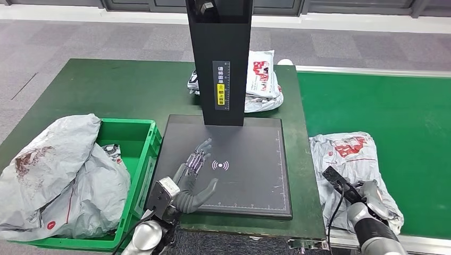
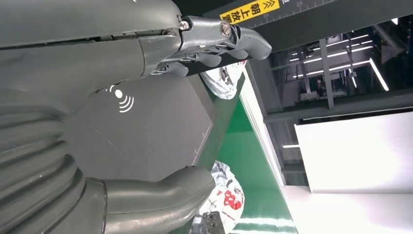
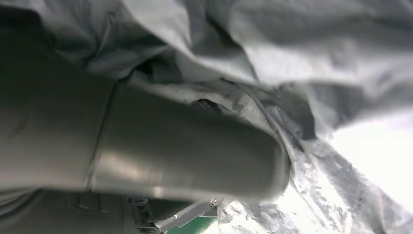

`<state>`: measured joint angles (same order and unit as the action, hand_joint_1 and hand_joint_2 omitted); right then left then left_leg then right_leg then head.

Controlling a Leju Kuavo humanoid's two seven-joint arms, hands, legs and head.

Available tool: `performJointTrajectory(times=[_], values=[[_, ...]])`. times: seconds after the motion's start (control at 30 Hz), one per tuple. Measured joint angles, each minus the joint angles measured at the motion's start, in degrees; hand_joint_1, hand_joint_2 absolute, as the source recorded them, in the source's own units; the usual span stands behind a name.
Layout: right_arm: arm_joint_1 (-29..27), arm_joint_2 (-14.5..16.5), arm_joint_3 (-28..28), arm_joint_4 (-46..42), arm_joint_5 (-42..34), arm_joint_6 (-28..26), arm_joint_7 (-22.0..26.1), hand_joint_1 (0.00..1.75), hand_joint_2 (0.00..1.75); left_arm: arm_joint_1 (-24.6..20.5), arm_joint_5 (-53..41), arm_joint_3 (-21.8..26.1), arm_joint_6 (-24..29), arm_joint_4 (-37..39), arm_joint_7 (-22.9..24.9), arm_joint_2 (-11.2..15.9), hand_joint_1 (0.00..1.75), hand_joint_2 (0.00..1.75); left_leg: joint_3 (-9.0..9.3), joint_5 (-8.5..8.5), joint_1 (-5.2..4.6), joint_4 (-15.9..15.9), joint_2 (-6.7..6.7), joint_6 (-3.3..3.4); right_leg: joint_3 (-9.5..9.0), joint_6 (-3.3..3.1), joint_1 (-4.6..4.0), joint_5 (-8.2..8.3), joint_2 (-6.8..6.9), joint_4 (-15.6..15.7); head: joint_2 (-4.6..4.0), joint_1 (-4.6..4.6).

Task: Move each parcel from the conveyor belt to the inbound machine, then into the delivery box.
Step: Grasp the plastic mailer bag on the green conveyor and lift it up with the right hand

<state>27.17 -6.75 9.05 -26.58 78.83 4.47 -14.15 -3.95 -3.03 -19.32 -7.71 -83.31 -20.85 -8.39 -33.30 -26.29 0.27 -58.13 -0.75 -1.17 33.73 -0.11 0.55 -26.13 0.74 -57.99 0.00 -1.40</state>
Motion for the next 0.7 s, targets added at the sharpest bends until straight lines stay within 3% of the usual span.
performJointTrajectory(times=[0.07,0.13,0.2,0.27,0.5,0.7], values=[[0.1,0.0,-0.2,0.3,0.0,0.0,0.2,0.00,0.00,-0.1,0.2,-0.2,0.0,0.3,-0.1,0.0,0.00,1.75,0.03,-0.01,0.00,0.0,0.00,0.01,-0.04,0.02,0.00,0.02,0.00,0.0,0.00,0.00],[0.2,0.0,-0.5,0.6,-0.3,-0.1,0.3,0.10,0.87,-0.3,0.7,-0.4,0.1,0.6,-0.4,0.0,0.00,1.75,0.06,0.00,0.00,0.0,0.00,0.02,-0.07,0.04,0.00,0.03,0.00,0.0,0.00,0.00],[0.4,0.0,-0.8,1.0,-0.8,0.0,0.8,0.97,1.75,-0.5,1.0,-0.6,0.2,0.9,-0.7,0.0,0.00,1.75,0.09,0.00,0.00,0.0,-0.01,0.02,-0.12,0.05,0.00,0.03,0.00,0.0,0.00,0.00],[0.7,0.1,-0.9,1.5,-2.0,0.9,1.9,1.75,1.75,-0.8,1.2,-0.7,0.4,1.2,-1.0,0.0,0.00,1.75,0.15,0.00,0.01,0.0,-0.06,0.02,-0.17,0.06,-0.01,0.04,-0.05,0.0,0.00,-0.01],[2.9,0.0,-0.6,2.9,-8.9,4.2,7.9,1.75,1.75,-1.1,2.1,-0.7,1.3,1.8,-1.8,0.1,0.00,1.75,0.16,-0.29,0.06,-0.1,-0.86,0.13,-0.49,0.14,-0.06,0.13,-0.87,0.1,0.00,0.01],[4.1,0.1,-0.2,3.6,-11.4,5.9,10.2,1.75,1.75,-1.2,2.7,-0.7,1.7,1.8,-2.0,0.2,0.00,1.75,0.31,-0.33,0.10,-0.1,-1.07,0.11,-0.60,0.14,-0.08,0.14,-1.05,0.1,0.00,0.00]])
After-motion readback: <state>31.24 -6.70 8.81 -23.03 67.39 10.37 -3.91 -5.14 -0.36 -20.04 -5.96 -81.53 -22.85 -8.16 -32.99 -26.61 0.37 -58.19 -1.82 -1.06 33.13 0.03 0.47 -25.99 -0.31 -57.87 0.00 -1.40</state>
